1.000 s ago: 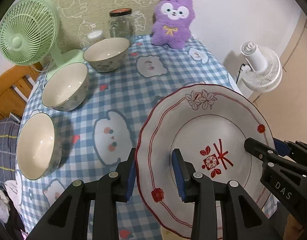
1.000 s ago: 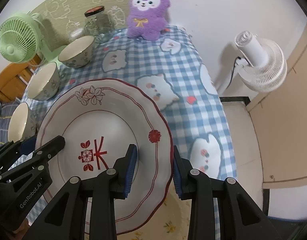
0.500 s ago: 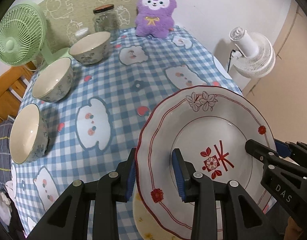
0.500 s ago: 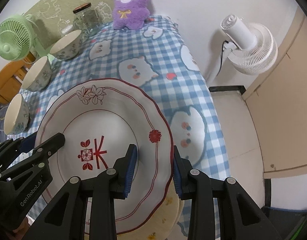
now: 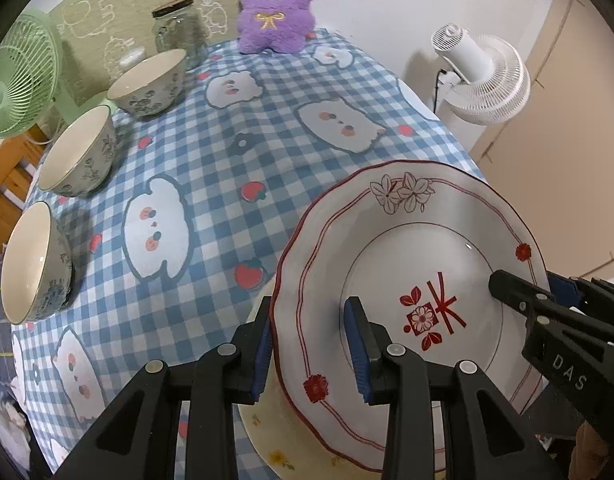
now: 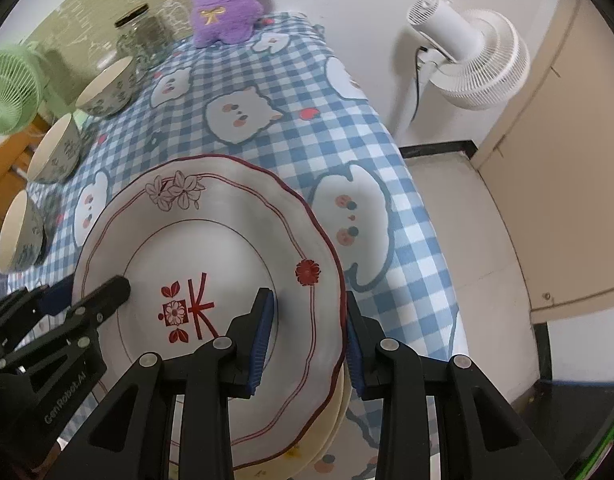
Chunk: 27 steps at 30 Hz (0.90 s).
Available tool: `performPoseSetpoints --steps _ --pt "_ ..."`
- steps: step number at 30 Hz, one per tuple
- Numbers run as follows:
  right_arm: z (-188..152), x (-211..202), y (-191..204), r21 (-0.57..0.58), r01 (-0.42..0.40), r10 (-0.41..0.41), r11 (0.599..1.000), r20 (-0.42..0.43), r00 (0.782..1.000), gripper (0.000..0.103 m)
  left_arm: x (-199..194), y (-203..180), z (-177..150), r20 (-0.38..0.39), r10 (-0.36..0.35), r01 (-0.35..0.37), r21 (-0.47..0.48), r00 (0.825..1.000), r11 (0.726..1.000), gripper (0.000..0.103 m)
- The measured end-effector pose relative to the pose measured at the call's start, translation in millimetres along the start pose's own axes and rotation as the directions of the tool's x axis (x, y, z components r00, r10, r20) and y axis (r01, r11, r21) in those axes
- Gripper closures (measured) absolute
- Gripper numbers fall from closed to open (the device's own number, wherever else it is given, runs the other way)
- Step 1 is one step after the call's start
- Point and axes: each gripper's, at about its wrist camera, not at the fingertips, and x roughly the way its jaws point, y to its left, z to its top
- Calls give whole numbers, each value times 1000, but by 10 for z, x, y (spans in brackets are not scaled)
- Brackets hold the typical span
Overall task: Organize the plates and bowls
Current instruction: 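Lower the red-rimmed plate onto the yellow-flowered plates with both grippers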
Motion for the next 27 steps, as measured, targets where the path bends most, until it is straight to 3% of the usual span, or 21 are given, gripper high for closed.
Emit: performPoseSetpoints --steps 8,18,27 --pt "-159 7 71 30 26 -25 999 -29 999 67 17 42 -109 -43 -22 24 35 999 999 70" --pt "-293 -35 117 73 53 -52 996 -21 998 67 -20 57 -207 -37 -25 29 103 999 994 69" --pt "-322 -32 179 48 78 -76 996 -43 996 67 -8 37 -236 -53 10 -3 128 999 992 67"
